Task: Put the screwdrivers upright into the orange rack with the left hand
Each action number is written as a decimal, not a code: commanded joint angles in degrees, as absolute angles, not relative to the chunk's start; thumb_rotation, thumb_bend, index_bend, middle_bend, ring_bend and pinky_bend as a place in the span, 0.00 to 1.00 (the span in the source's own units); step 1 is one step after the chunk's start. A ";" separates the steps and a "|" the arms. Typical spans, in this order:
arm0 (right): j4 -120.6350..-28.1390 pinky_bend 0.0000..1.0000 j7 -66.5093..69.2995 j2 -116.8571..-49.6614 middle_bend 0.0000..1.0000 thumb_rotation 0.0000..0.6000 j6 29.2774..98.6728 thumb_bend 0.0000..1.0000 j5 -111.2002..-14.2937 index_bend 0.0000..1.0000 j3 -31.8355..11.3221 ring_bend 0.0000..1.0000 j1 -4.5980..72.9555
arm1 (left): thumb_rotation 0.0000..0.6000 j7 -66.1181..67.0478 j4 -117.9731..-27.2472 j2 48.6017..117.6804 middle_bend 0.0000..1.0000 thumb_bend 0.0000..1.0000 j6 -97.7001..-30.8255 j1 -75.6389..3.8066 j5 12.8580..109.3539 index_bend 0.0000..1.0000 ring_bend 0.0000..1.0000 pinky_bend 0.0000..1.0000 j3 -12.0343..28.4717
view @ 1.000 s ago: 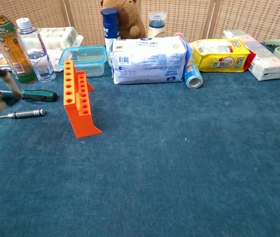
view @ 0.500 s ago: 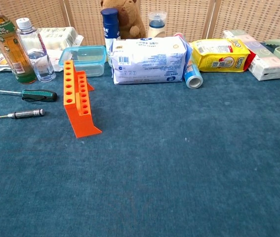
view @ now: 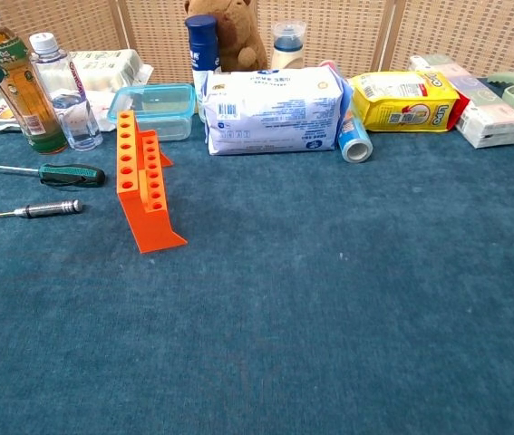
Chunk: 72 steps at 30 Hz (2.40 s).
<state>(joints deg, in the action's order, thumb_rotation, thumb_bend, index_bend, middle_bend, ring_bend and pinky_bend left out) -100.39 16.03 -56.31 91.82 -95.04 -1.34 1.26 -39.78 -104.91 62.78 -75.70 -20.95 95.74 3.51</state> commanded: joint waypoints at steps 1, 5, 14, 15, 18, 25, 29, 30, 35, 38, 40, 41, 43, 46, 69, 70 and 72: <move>-100.40 0.09 16.02 -56.31 0.09 1.00 91.82 0.16 -95.04 0.01 -1.32 0.09 1.26 | 1.00 -48.37 -102.16 61.67 0.85 0.52 -78.08 -21.30 101.97 0.51 0.88 0.86 0.67; -100.39 0.09 16.17 -56.25 0.09 1.00 91.84 0.16 -95.00 0.01 -1.31 0.09 1.27 | 1.00 -56.12 -101.26 62.49 0.85 0.52 -79.21 -22.43 105.22 0.51 0.88 0.86 -1.16; -100.24 0.09 17.33 -55.79 0.09 1.00 91.86 0.16 -94.55 0.01 -1.37 0.09 1.23 | 1.00 -78.88 -99.64 66.57 0.85 0.54 -76.55 -27.38 102.15 0.51 0.88 0.86 -1.86; -100.22 0.09 17.51 -55.73 0.09 1.00 91.83 0.16 -94.46 0.01 -1.38 0.09 1.24 | 1.00 -78.95 -99.55 66.83 0.85 0.54 -76.27 -27.54 101.68 0.51 0.88 0.86 -1.88; -100.17 0.09 17.70 -55.56 0.09 1.00 91.84 0.16 -94.12 0.01 -1.51 0.09 1.22 | 1.00 -80.22 -100.50 66.97 0.85 0.55 -74.60 -28.14 98.60 0.51 0.88 0.86 -1.57; -100.28 0.09 18.07 -55.34 0.09 1.00 91.89 0.16 -94.00 0.01 -1.52 0.09 1.16 | 1.00 -76.18 -102.58 66.99 0.85 0.55 -70.28 -29.53 91.89 0.51 0.88 0.86 0.37; -100.28 0.09 18.12 -55.32 0.09 1.00 91.67 0.16 -93.87 0.01 -1.52 0.09 1.23 | 1.00 -73.78 -103.86 66.66 0.85 0.55 -67.55 -30.17 88.77 0.51 0.88 0.86 1.03; -100.28 0.09 18.17 -55.30 0.09 1.00 91.64 0.16 -93.86 0.01 -1.51 0.09 1.24 | 1.00 -73.24 -104.06 66.76 0.85 0.55 -67.00 -30.25 87.93 0.51 0.88 0.86 1.23; -100.23 0.09 18.14 -55.24 0.09 1.00 91.63 0.16 -93.72 0.01 -1.54 0.09 1.20 | 1.00 -72.35 -104.42 67.32 0.85 0.55 -64.34 -30.67 85.33 0.51 0.88 0.86 1.84; -100.25 0.09 18.11 -55.25 0.09 1.00 91.65 0.16 -93.57 0.01 -1.62 0.09 1.19 | 1.00 -72.41 -104.57 67.43 0.85 0.55 -63.37 -30.83 84.42 0.51 0.88 0.86 2.41; -100.21 0.09 18.13 -55.25 0.09 1.00 91.66 0.16 -93.50 0.01 -1.66 0.09 1.19 | 1.00 -72.53 -104.63 67.48 0.85 0.55 -63.06 -30.78 84.15 0.51 0.88 0.86 2.58; -100.18 0.09 18.16 -55.26 0.09 1.00 91.65 0.16 -93.51 0.01 -1.66 0.09 1.19 | 1.00 -72.62 -104.65 67.46 0.85 0.55 -62.87 -30.76 83.98 0.51 0.88 0.86 2.72; -100.14 0.09 18.20 -55.30 0.09 1.00 91.64 0.16 -93.56 0.01 -1.66 0.09 1.22 | 1.00 -72.73 -104.61 67.39 0.85 0.55 -62.23 -30.76 83.44 0.51 0.88 0.86 2.90; -100.14 0.09 18.16 -55.34 0.09 1.00 91.75 0.16 -93.76 0.01 -1.64 0.09 1.21 | 1.00 -72.72 -104.35 67.47 0.85 0.55 -61.51 -30.78 83.10 0.51 0.88 0.86 3.24; -100.07 0.09 18.81 -55.23 0.09 1.00 92.02 0.16 -93.85 0.01 -1.66 0.09 1.10 | 1.00 -73.20 -102.54 68.96 0.85 0.55 -58.28 -30.52 82.55 0.51 0.88 0.86 4.73; -100.07 0.09 18.81 -55.24 0.09 1.00 92.06 0.16 -93.88 0.01 -1.66 0.09 1.08 | 1.00 -73.20 -102.49 69.03 0.85 0.55 -58.21 -30.51 82.55 0.51 0.88 0.86 4.79; -100.08 0.09 18.86 -55.21 0.09 1.00 92.09 0.16 -93.83 0.01 -1.68 0.09 1.06 | 1.00 -72.97 -102.43 69.19 0.85 0.55 -57.98 -30.51 82.49 0.51 0.88 0.86 4.88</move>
